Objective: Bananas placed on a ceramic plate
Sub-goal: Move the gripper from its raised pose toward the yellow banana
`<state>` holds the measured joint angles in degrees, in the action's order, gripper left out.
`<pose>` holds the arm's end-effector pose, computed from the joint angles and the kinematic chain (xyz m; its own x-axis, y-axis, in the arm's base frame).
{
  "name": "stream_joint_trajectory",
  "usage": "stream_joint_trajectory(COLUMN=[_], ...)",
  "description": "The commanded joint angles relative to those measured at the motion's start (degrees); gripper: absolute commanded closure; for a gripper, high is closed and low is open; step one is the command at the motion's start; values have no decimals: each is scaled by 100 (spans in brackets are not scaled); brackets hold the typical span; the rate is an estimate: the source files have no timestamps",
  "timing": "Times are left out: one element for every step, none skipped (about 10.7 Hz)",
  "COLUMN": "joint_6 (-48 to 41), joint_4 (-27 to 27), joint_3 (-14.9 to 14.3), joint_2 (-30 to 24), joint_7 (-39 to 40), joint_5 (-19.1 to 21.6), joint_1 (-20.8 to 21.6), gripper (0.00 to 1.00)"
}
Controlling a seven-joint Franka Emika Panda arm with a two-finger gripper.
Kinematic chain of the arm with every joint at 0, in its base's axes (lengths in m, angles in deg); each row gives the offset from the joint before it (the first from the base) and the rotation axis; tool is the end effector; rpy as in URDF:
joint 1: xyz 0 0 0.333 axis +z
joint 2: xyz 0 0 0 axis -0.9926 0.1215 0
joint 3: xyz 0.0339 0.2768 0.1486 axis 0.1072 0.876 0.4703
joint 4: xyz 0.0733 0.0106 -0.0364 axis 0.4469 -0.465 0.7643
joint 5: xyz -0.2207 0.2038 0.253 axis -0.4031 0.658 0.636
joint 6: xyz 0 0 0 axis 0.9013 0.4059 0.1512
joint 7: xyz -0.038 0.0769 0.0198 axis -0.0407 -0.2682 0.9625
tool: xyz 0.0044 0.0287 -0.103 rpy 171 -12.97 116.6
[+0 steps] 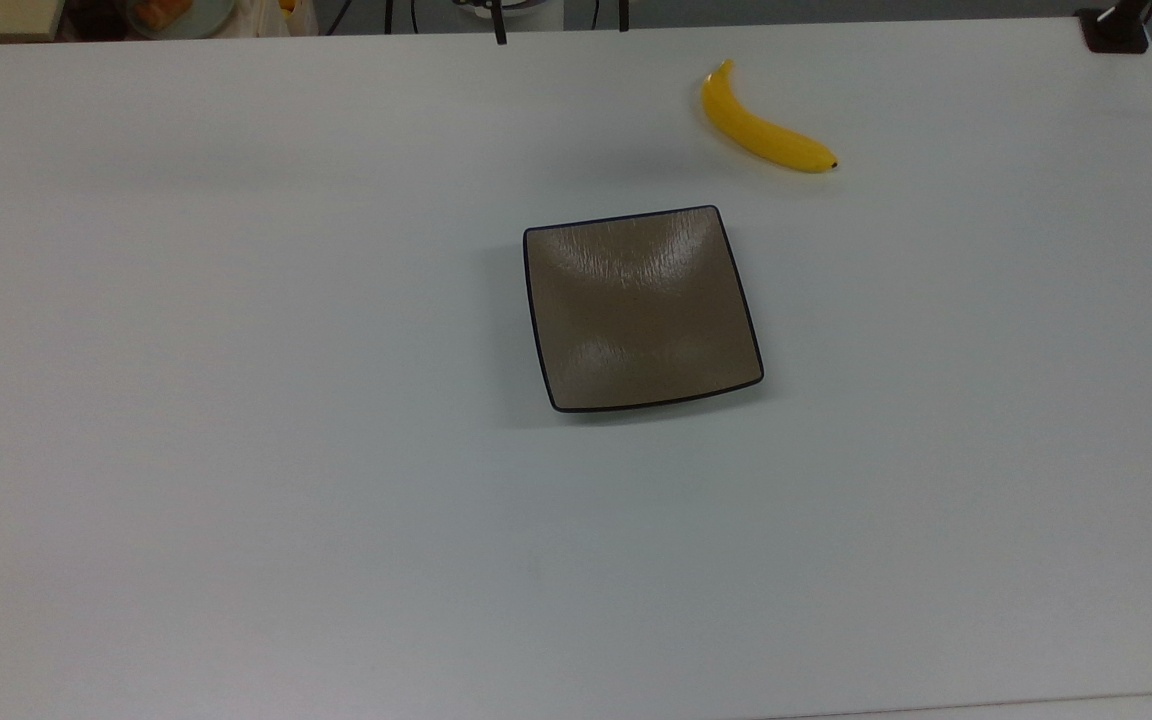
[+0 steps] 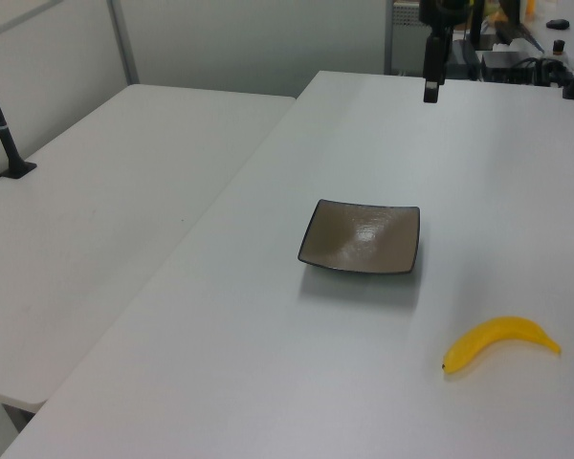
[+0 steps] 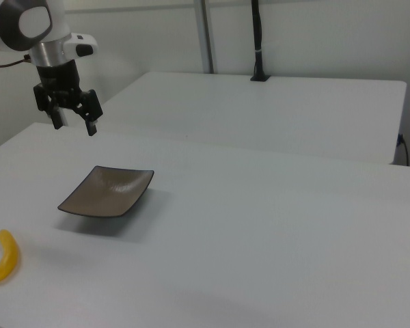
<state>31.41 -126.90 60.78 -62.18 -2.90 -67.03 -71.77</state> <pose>0.5462 0.1231 0.6072 0.9870 0.1593 0.0237 0.1605 -0.9848 -0.0659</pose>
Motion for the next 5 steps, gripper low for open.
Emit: stream_joint_trajectory(joint_6=[-5,3,-5,-14,-6], joint_4=[35,34,34,34,25], joint_3=[-96,-96,-96,-96,-96], joint_2=[-64,-65,-65,-65,-65], joint_7=[29,29,29,29,29], joint_5=[-65,-65,-73,-74,-74], joint_1=[70,70,87,87,96], gripper=[0,0,0,0,0])
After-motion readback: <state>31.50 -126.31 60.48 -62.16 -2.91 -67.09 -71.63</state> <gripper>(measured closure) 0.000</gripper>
